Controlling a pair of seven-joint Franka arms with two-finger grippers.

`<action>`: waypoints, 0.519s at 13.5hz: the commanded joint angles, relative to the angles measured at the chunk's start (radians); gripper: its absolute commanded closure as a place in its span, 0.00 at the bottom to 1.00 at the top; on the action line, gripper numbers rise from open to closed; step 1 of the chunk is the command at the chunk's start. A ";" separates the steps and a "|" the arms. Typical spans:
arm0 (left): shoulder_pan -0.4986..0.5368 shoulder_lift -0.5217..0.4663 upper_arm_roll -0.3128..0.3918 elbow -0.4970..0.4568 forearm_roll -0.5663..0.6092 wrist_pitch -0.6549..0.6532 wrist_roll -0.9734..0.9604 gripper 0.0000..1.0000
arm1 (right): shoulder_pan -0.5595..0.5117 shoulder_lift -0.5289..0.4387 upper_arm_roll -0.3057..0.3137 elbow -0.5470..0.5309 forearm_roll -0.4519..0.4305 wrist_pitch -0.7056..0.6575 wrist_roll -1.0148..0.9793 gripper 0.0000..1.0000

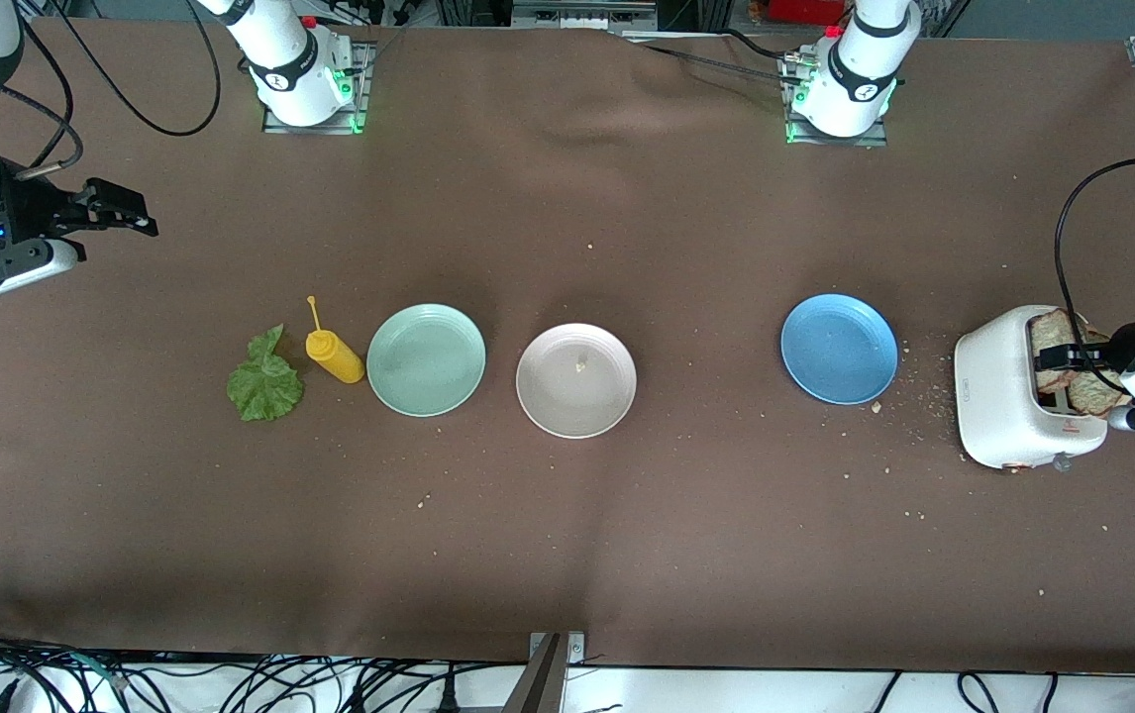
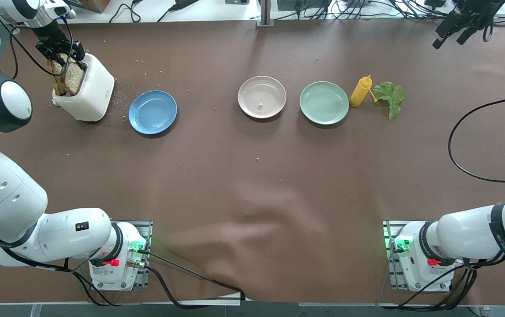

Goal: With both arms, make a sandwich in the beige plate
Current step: 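Lift bread with the left gripper while the right gripper reaches the mustard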

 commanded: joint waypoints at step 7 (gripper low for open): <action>-0.020 -0.010 -0.020 0.186 0.022 -0.179 0.071 1.00 | -0.016 0.211 -0.126 -0.101 0.421 0.125 -0.776 0.00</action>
